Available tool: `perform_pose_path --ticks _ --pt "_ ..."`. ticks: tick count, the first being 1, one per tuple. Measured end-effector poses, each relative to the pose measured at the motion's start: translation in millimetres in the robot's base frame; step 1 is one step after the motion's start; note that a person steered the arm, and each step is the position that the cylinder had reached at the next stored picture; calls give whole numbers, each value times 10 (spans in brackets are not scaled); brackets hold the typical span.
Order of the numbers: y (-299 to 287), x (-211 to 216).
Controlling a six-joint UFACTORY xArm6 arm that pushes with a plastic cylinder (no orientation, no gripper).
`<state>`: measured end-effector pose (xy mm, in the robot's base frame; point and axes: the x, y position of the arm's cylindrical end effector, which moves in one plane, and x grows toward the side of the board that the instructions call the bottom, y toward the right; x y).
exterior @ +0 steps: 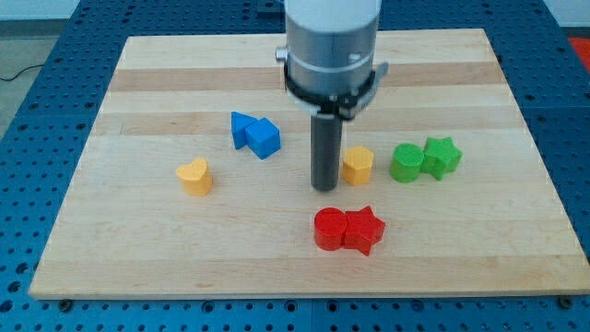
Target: Move the yellow heart parallel to the yellow hexagon
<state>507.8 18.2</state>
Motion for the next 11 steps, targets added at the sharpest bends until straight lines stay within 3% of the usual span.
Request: perform_pose_path --ticks 1,2,5,6,9,10,11 --pt "-355 374" --pt "-970 395" --pt "-2542 -78" --pt "-2419 -337" --pt "-1095 -259" --pt "-881 -259" --pt "-1237 -259"
